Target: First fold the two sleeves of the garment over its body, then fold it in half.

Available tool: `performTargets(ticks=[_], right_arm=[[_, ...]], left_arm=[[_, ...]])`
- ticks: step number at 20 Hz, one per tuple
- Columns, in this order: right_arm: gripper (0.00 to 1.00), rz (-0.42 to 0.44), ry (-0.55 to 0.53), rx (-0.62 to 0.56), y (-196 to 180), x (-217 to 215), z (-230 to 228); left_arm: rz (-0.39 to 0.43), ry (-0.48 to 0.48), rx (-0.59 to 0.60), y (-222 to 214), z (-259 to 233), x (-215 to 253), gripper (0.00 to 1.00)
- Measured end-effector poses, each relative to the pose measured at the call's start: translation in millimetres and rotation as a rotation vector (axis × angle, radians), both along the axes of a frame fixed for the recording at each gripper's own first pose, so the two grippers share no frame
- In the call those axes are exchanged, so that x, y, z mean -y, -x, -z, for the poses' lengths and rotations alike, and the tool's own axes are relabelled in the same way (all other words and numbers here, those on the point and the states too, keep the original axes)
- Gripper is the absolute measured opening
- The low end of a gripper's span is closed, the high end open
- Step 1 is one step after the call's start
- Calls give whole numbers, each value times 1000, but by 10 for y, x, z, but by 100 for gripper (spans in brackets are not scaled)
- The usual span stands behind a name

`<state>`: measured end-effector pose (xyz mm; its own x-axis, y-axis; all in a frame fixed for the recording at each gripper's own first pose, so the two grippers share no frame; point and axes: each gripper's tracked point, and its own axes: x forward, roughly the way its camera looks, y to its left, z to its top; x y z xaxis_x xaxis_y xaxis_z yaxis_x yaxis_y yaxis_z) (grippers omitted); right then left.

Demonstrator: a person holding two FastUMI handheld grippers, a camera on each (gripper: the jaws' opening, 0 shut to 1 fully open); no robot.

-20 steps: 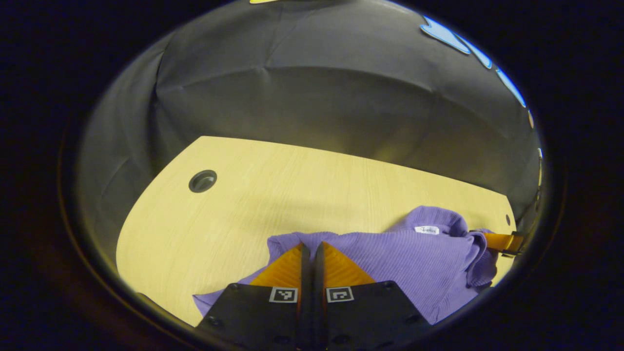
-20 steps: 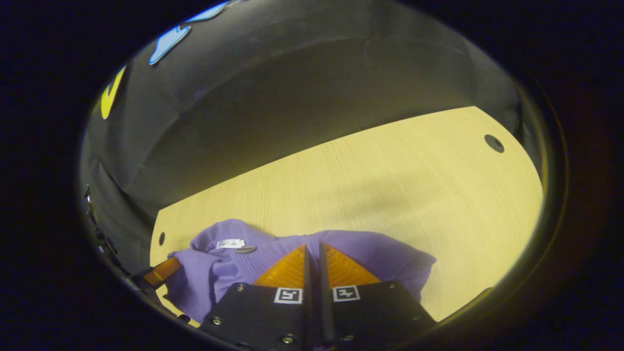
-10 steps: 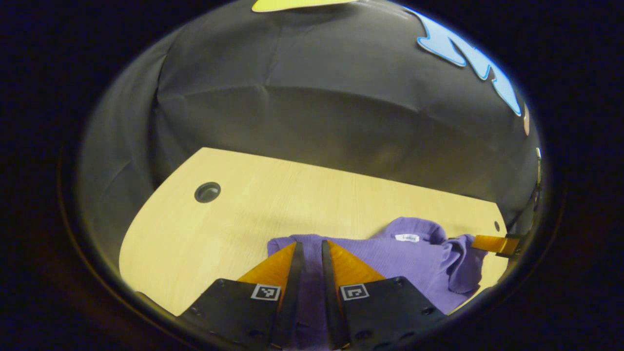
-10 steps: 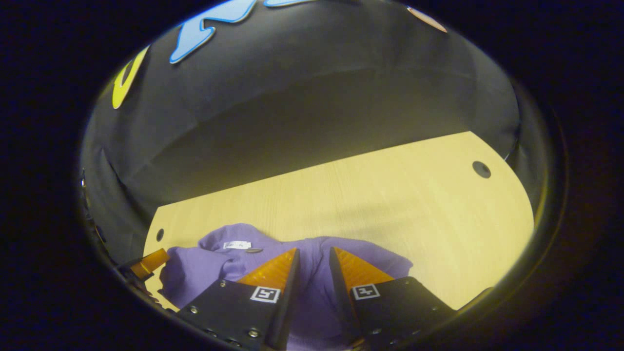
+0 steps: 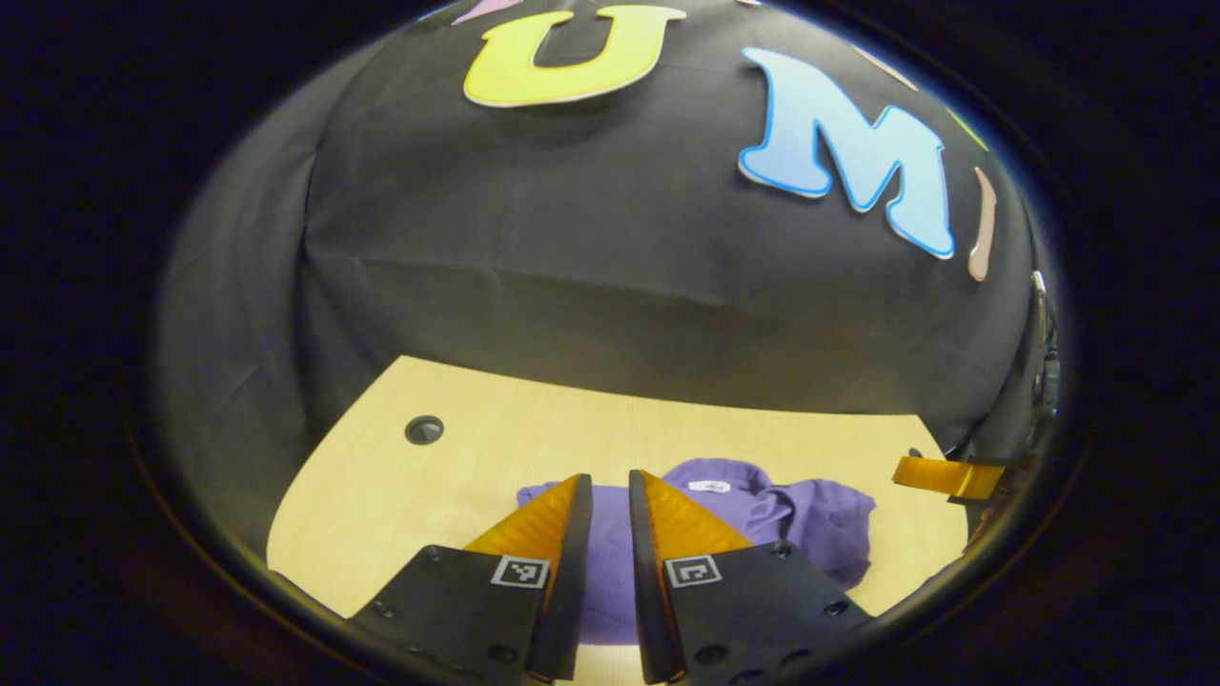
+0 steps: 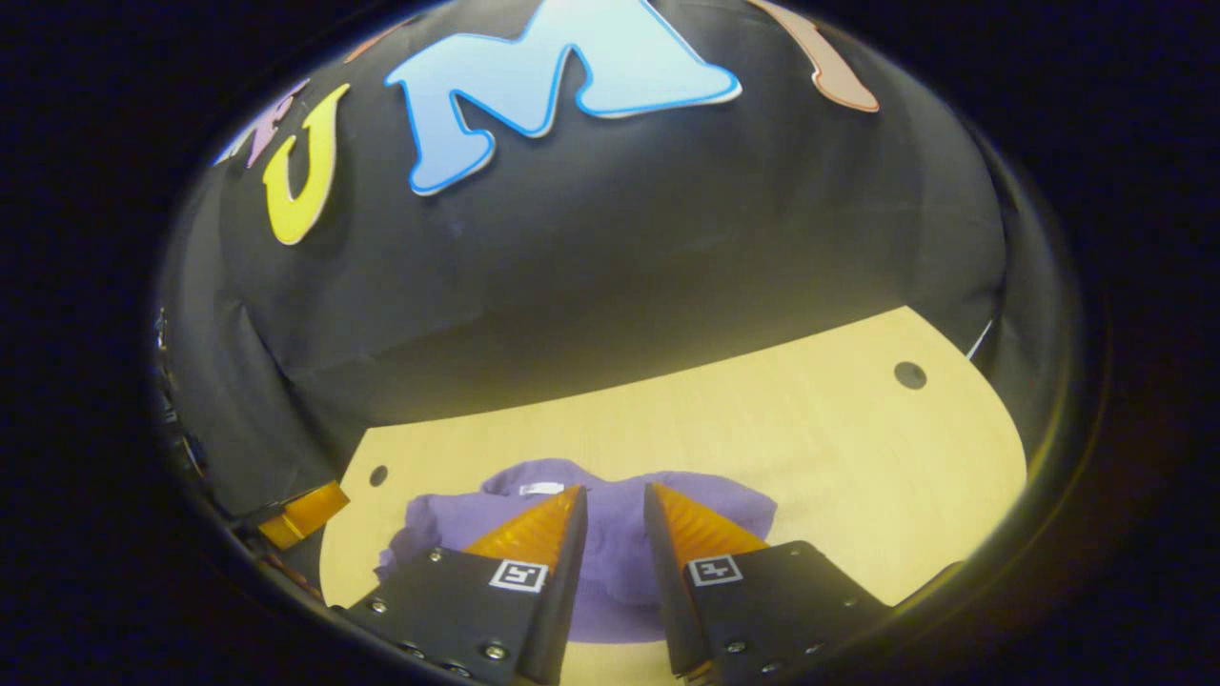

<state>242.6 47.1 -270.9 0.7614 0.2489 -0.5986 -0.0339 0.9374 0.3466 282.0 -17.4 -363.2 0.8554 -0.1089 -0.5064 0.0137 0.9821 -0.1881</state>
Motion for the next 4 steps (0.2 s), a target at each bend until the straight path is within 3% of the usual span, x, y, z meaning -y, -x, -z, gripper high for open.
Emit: performTargets(ticks=[3, 4], right_arm=[[39, -8, 6, 46, 276, 27, -335], [34, -12, 6, 58, 370, 32, -444]], left_arm=[[31, -18, 59, 310, -459, 70, 31], [40, -21, 77, 418, -605, 101, 29]])
